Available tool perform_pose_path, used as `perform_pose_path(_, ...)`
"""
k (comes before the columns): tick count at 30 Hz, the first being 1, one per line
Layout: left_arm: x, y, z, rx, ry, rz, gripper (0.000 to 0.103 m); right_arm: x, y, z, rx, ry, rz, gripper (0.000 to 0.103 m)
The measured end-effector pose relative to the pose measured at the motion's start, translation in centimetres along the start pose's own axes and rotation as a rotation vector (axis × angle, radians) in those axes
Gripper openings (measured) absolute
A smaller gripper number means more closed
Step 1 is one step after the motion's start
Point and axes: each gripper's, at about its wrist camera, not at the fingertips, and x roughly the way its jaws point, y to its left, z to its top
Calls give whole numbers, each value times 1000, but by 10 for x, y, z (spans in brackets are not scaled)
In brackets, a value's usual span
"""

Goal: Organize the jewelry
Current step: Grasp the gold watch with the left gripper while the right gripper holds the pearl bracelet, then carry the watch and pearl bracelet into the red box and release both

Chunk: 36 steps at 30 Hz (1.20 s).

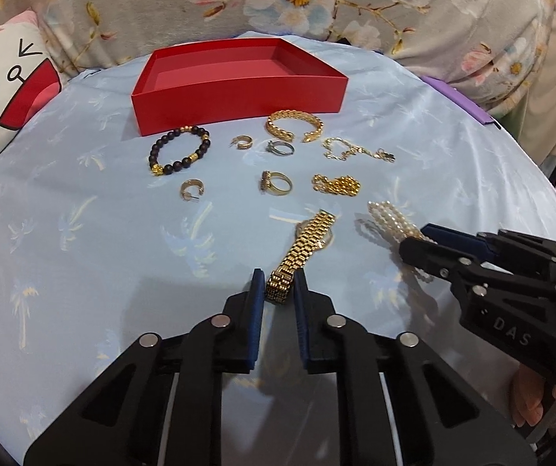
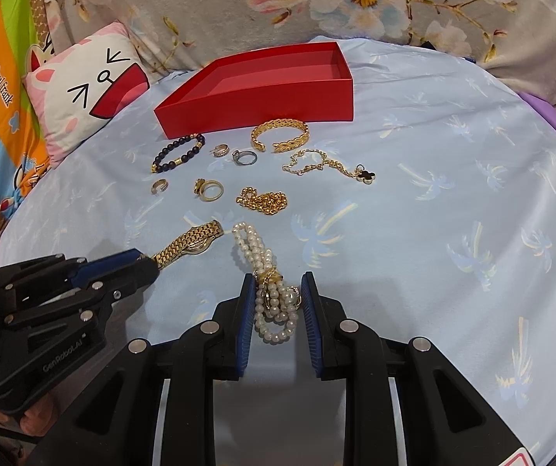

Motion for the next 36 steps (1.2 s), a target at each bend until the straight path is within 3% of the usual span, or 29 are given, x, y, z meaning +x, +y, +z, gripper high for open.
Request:
perform_pose_path(9, -19, -8, -1, -50, -34, -29, 11, -8, -7, -3, 37, -9, 17, 23)
perform_pose_path(20, -71, -3, 47, -110, -123, -85, 11, -39, -8, 19, 28, -48, 40, 22)
perform_pose_path(29, -89, 9, 116, -83, -216, -44, 11, -39, -13, 79, 24, -98, 56, 22)
perform_pose_path(36, -63, 36, 187, -94, -260, -1, 11, -5, -20, 152, 25, -125, 59, 22)
